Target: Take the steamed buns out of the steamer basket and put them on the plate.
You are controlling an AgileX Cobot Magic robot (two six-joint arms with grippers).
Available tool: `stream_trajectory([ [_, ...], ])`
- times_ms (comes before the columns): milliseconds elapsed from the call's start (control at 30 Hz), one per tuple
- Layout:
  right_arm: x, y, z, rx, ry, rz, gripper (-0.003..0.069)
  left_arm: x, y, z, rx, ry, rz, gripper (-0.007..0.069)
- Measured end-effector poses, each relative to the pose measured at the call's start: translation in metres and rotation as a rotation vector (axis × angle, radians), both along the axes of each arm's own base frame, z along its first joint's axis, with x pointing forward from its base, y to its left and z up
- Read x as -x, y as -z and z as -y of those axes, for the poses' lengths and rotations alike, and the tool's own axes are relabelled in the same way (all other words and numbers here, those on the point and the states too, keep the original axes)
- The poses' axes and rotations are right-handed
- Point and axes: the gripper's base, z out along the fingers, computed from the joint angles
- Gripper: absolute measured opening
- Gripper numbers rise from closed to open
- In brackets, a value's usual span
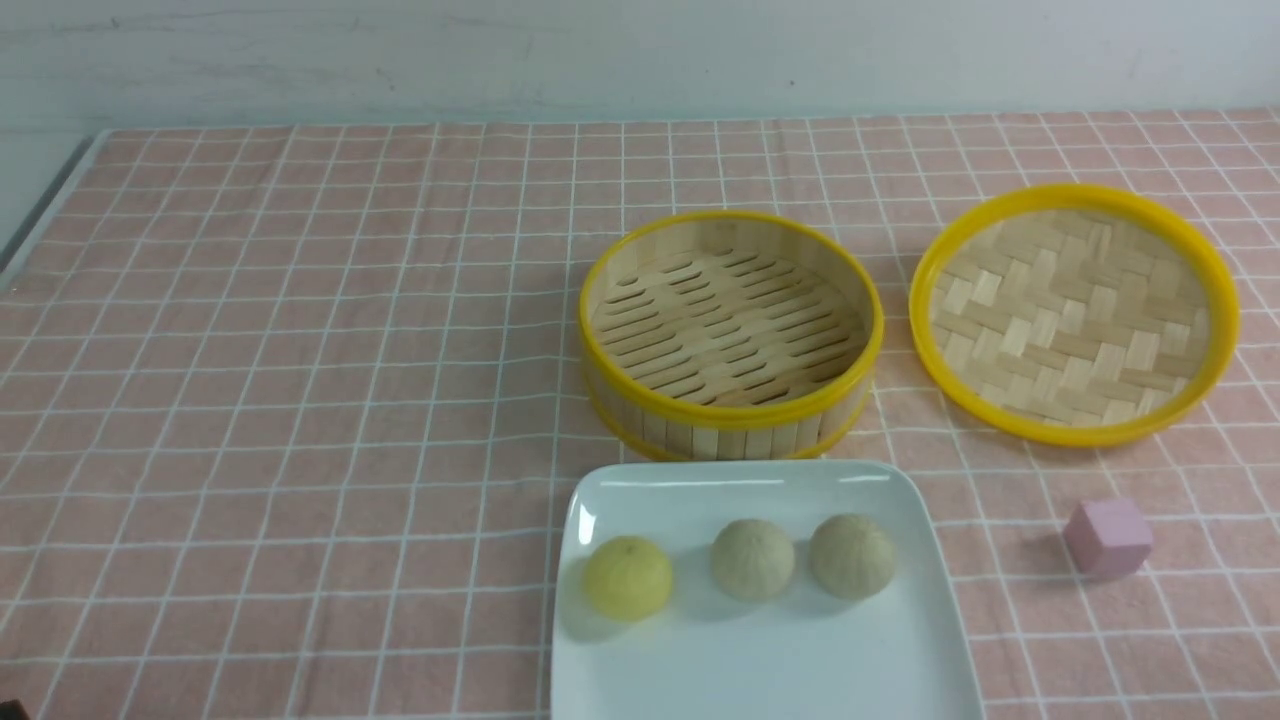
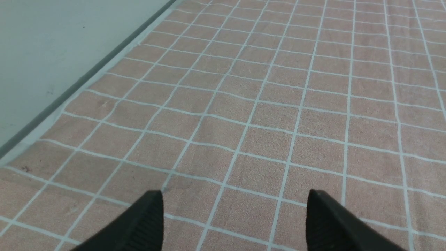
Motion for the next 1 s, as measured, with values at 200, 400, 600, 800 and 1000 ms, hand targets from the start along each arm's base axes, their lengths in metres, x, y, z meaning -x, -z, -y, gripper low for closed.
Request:
stream_trajectory([
  [200,0.0000,0.0000,0.0000,0.000,0.000,0.000,0.0422,0.0000,0.0000,0.0000,0.000,0.000,0.000,0.0543],
  [400,-0.0001,0.0000,-0.0015,0.022,-0.024,-0.003,0.0422,0.0000,0.0000,0.0000,0.000,0.000,0.000,0.0543],
  [600,-0.0004,-0.0001,-0.0047,0.046,-0.069,-0.003,0.0422,0.0000,0.0000,0.0000,0.000,0.000,0.000,0.0543],
  [800,-0.0004,-0.0001,-0.0051,0.048,-0.074,-0.002,0.0422,0.0000,0.0000,0.0000,0.000,0.000,0.000,0.0543],
  [1000,-0.0004,-0.0001,-0.0051,0.048,-0.074,-0.002,0.0422,0.0000,0.0000,0.0000,0.000,0.000,0.000,0.0543],
])
